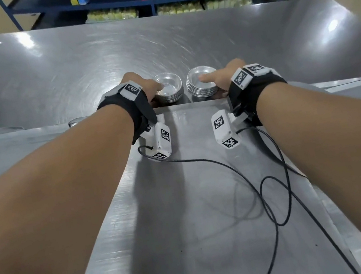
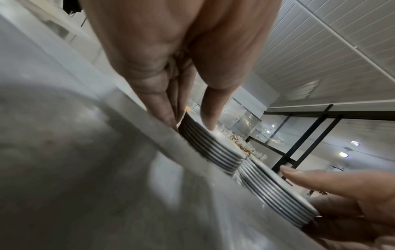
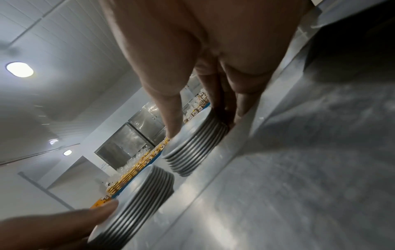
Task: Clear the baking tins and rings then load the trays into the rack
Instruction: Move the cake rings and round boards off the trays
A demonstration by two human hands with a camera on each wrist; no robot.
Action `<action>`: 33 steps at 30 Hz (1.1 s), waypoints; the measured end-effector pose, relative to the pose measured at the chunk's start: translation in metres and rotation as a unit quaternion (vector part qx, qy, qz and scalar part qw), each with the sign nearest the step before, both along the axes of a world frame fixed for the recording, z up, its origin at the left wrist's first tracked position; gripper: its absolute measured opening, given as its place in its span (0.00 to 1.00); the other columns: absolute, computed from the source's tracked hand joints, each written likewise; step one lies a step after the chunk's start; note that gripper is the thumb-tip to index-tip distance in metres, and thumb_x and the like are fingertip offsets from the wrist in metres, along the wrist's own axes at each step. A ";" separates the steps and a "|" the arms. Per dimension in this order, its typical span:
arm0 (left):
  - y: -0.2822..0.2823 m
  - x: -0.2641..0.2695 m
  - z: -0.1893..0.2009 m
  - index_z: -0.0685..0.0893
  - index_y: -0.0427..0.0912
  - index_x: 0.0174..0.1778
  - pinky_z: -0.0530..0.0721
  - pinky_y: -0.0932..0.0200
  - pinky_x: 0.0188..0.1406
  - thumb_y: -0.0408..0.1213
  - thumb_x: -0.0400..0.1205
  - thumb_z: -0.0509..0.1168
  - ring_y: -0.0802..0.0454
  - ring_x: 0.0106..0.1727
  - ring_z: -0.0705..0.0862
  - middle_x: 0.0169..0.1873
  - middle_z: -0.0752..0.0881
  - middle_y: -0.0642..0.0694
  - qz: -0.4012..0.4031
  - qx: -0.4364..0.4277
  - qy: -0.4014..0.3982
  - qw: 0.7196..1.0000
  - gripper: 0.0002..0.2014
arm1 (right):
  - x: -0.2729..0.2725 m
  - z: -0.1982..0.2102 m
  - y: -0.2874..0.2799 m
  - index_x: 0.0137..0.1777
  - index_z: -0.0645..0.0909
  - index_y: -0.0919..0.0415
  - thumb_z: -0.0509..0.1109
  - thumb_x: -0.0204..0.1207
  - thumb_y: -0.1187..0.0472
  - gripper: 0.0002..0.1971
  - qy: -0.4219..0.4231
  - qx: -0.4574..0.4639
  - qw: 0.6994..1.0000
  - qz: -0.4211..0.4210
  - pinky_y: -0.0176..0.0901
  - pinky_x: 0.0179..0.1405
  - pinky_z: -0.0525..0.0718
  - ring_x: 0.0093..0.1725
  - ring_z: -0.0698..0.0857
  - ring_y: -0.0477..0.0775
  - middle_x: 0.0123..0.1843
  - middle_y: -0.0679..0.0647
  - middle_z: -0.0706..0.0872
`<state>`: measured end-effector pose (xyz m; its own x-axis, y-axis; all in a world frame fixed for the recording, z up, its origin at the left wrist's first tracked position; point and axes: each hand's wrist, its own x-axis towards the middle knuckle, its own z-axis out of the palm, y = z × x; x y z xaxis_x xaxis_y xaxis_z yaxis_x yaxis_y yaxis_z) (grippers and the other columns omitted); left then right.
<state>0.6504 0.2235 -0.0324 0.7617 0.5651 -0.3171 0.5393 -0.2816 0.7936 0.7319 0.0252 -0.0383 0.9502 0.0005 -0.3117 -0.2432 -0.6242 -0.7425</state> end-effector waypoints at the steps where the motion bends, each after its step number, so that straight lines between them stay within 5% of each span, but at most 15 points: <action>1: -0.002 -0.003 0.005 0.86 0.41 0.40 0.86 0.51 0.49 0.51 0.69 0.79 0.42 0.39 0.88 0.36 0.89 0.42 -0.012 0.016 0.003 1.000 0.17 | 0.004 -0.002 0.000 0.35 0.75 0.58 0.82 0.32 0.35 0.37 -0.001 0.003 1.000 0.007 0.60 0.48 0.90 0.40 0.92 0.64 0.42 0.60 0.91; 3: -0.005 -0.008 0.010 0.86 0.40 0.42 0.87 0.48 0.52 0.52 0.67 0.77 0.39 0.42 0.89 0.37 0.90 0.41 -0.035 0.030 0.015 0.999 0.19 | -0.004 0.008 0.003 0.38 0.77 0.61 0.86 0.36 0.43 0.35 -0.001 0.010 1.000 0.016 0.60 0.47 0.91 0.41 0.92 0.66 0.45 0.63 0.90; 6: -0.004 -0.016 0.018 0.87 0.40 0.38 0.89 0.43 0.53 0.53 0.63 0.76 0.35 0.44 0.91 0.37 0.90 0.38 -0.058 0.058 0.030 0.996 0.20 | -0.044 0.044 0.003 0.51 0.79 0.66 0.84 0.63 0.51 0.24 -0.022 -0.040 0.998 0.039 0.49 0.47 0.85 0.45 0.88 0.62 0.48 0.60 0.87; 8: -0.003 -0.025 0.028 0.86 0.39 0.36 0.90 0.40 0.53 0.51 0.63 0.76 0.35 0.45 0.91 0.36 0.90 0.39 -0.073 0.084 0.041 0.993 0.18 | -0.053 0.051 -0.004 0.52 0.79 0.63 0.78 0.72 0.49 0.19 -0.045 -0.080 0.994 0.059 0.45 0.47 0.80 0.46 0.84 0.61 0.47 0.59 0.84; 13: -0.008 -0.070 0.067 0.91 0.36 0.42 0.89 0.37 0.55 0.47 0.66 0.76 0.38 0.47 0.92 0.42 0.93 0.38 -0.093 0.113 0.073 0.987 0.17 | -0.083 0.080 -0.001 0.38 0.77 0.64 0.75 0.71 0.48 0.18 -0.098 -0.159 0.975 0.118 0.43 0.33 0.77 0.33 0.82 0.58 0.38 0.57 0.84; 17: -0.013 -0.114 0.104 0.89 0.34 0.47 0.88 0.47 0.59 0.43 0.79 0.72 0.42 0.54 0.91 0.52 0.93 0.41 -0.115 0.155 0.111 0.975 0.13 | -0.117 0.110 0.009 0.31 0.76 0.64 0.75 0.73 0.57 0.15 -0.121 -0.202 0.959 0.157 0.37 0.22 0.68 0.27 0.75 0.54 0.29 0.55 0.76; 22: -0.007 -0.180 0.146 0.88 0.38 0.45 0.83 0.56 0.47 0.41 0.82 0.69 0.45 0.42 0.84 0.46 0.90 0.42 -0.125 0.204 0.136 0.961 0.10 | -0.172 0.141 0.037 0.48 0.90 0.66 0.75 0.72 0.50 0.17 -0.146 -0.230 0.926 0.262 0.49 0.46 0.90 0.45 0.89 0.60 0.45 0.60 0.91; 26: 0.005 -0.251 0.179 0.90 0.38 0.42 0.84 0.57 0.40 0.42 0.79 0.72 0.46 0.37 0.87 0.37 0.90 0.45 -0.096 0.230 0.099 0.963 0.09 | -0.233 0.168 0.060 0.49 0.89 0.62 0.80 0.69 0.48 0.18 -0.153 -0.238 0.905 0.318 0.40 0.29 0.80 0.36 0.84 0.53 0.43 0.57 0.88; 33: 0.020 -0.404 0.214 0.92 0.40 0.53 0.79 0.58 0.44 0.41 0.81 0.70 0.46 0.50 0.86 0.51 0.91 0.43 -0.084 0.272 0.061 0.957 0.10 | -0.370 0.191 0.094 0.48 0.86 0.61 0.81 0.67 0.50 0.16 -0.166 -0.185 0.888 0.386 0.41 0.37 0.84 0.41 0.86 0.54 0.46 0.55 0.87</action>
<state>0.2466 0.2434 0.1811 0.8325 0.5441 -0.1039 0.5292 -0.7258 0.4394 0.3620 0.1195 0.1524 0.7506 0.6479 -0.1294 0.5577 -0.7263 -0.4018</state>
